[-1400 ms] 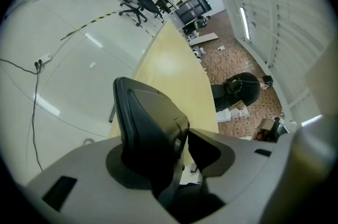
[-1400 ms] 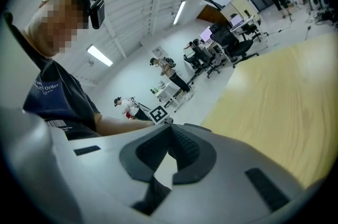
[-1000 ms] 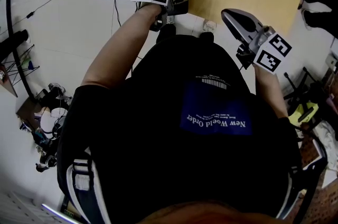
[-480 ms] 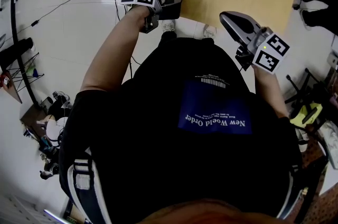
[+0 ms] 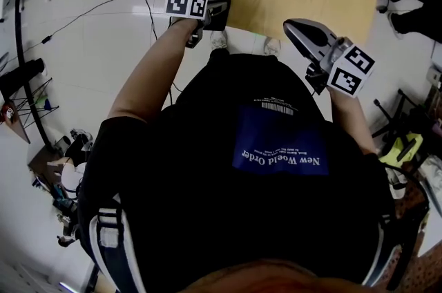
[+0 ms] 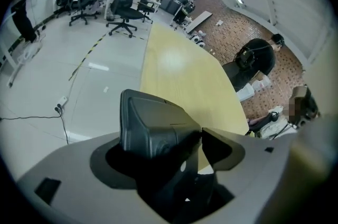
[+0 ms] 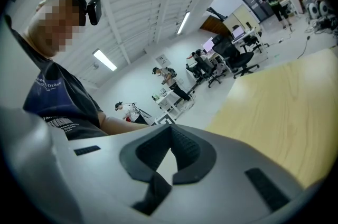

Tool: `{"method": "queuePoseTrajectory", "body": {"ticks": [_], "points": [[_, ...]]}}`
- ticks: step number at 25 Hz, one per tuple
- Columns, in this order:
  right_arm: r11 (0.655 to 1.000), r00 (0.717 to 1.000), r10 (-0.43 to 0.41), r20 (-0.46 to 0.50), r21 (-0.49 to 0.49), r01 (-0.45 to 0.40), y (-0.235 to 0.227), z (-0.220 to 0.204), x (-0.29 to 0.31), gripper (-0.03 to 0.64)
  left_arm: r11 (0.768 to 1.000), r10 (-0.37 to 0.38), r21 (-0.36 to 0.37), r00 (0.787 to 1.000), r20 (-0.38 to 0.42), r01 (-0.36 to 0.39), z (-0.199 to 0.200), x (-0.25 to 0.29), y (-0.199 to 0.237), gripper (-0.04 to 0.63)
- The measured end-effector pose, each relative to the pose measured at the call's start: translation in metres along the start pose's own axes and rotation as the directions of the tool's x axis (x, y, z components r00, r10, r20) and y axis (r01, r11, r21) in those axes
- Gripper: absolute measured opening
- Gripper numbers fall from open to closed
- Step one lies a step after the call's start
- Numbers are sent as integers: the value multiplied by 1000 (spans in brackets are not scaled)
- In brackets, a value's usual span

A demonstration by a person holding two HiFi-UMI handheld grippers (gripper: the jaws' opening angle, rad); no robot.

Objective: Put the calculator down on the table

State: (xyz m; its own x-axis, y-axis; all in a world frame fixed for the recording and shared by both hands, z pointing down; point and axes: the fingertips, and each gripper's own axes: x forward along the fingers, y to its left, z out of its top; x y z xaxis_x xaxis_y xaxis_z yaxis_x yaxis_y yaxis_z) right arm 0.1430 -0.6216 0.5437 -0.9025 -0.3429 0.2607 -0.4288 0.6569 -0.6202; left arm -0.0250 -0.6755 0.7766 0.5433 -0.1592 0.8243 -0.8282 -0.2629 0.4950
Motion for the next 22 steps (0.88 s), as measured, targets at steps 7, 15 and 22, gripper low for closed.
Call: {"method": "queuePoseTrajectory", "body": {"ticks": [7,15,22], "points": [[1000,1000,-8,1,-5,8,3,-6,-7,-14,988,94,124,995,12,-95,4,1,-10,362],[1000,1000,-9,-3,-8,9,4,-2,-12,-14,986,33,164,998,56,-42,23,14,-16,404],[1000,1000,-9,-8,3,9,0,-10,-12,-14,957,-12,291,1000,-10,15,12,11,-10,407]]}}
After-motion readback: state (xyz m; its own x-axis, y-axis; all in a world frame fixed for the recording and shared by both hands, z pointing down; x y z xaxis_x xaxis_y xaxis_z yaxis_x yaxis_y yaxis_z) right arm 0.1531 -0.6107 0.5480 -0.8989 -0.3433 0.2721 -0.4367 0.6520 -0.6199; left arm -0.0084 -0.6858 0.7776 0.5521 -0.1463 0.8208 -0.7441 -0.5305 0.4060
